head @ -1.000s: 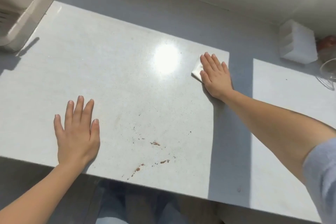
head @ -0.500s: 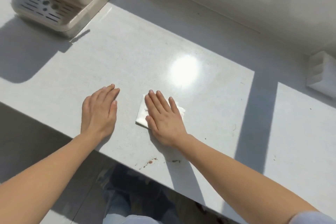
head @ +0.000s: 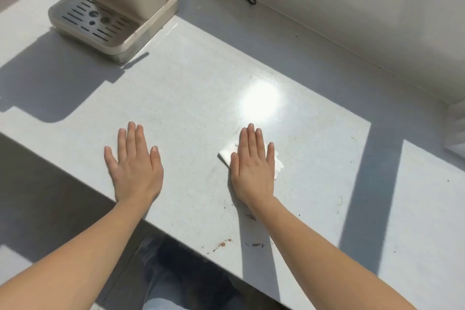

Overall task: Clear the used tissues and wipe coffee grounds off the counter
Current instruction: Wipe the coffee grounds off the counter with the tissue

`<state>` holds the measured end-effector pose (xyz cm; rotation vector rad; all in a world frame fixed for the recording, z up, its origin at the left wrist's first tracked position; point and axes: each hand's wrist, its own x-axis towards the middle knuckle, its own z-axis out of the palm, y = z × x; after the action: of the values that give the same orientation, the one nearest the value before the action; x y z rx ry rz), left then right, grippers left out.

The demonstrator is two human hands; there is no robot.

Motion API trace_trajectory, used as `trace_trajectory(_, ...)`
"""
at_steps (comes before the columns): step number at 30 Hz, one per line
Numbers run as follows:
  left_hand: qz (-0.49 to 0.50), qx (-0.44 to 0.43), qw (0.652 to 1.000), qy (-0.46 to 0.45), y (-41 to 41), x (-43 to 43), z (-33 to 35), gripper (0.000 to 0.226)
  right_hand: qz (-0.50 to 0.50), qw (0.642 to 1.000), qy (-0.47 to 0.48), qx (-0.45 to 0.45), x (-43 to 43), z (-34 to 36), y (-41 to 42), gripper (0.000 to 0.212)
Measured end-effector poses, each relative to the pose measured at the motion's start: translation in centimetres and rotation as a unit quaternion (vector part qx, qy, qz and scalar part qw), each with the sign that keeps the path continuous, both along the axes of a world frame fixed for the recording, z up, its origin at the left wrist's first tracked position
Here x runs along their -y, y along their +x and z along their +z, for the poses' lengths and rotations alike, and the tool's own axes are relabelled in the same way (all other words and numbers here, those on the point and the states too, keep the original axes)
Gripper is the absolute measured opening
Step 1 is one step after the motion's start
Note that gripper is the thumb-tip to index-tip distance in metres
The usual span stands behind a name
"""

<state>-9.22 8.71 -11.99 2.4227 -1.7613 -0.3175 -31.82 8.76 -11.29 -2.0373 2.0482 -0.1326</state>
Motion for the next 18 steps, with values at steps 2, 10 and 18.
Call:
trace_trajectory(2, -0.001, -0.003, 1.000, -0.002, 0.0, 0.1, 0.3, 0.057, 0.052, 0.999, 0.008, 0.003, -0.8, 0.0, 1.1, 0.059)
trace_trajectory(10, -0.008, -0.004, 1.000, -0.013, 0.2, 0.2, -0.2, 0.058, -0.202, 0.979, 0.034, -0.013, 4.1, 0.9, -14.1, 0.056)
trace_trajectory(18, -0.022, -0.005, 1.000, -0.003, 0.2, 0.1, 0.1, 0.061, -0.289, 0.956, 0.039, -0.021, -0.4, 0.7, -15.0, 0.055)
